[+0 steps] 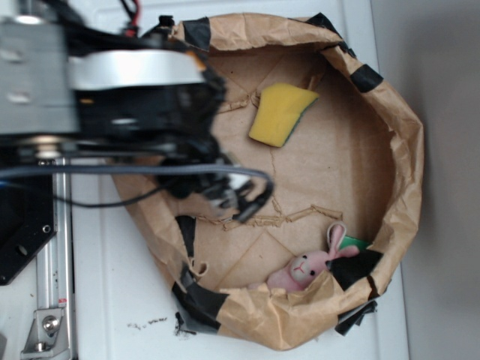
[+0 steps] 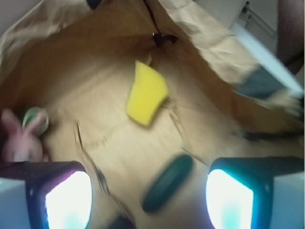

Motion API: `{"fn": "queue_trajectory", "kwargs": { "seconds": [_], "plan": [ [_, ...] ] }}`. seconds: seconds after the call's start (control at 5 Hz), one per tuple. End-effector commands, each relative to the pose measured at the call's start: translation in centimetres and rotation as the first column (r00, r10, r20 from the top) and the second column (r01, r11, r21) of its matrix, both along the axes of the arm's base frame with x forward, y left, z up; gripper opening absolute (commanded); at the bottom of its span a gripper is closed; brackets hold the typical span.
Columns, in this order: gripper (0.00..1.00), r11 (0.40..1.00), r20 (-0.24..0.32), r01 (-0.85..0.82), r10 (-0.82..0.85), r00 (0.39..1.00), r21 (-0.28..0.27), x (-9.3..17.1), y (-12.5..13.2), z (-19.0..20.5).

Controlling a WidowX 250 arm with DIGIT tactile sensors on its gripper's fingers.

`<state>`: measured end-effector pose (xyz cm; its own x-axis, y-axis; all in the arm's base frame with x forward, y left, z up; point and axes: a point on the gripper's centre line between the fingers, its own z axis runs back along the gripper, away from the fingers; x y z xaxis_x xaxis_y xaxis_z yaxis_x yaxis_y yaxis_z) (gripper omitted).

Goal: Grab the green sponge.

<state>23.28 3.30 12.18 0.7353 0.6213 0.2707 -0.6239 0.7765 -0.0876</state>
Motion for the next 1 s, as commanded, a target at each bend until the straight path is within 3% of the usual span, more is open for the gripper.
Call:
{"fn": "queue_trajectory", "kwargs": {
  "seconds": [0.0, 0.4, 0.8],
  "plan": [
    [1.0, 0.994, 0.034, -0.103, 0.103, 0.994, -0.025, 4.9, 3.8, -2.6],
    [1.0, 0.994, -0.015, -0.106, 0.106, 0.994, 0.0, 7.4, 6.1, -6.2],
    [1.0, 0.998, -0.044, -0.063, 0.063, 0.997, -0.001, 9.5, 5.8, -8.0]
  ]
}}
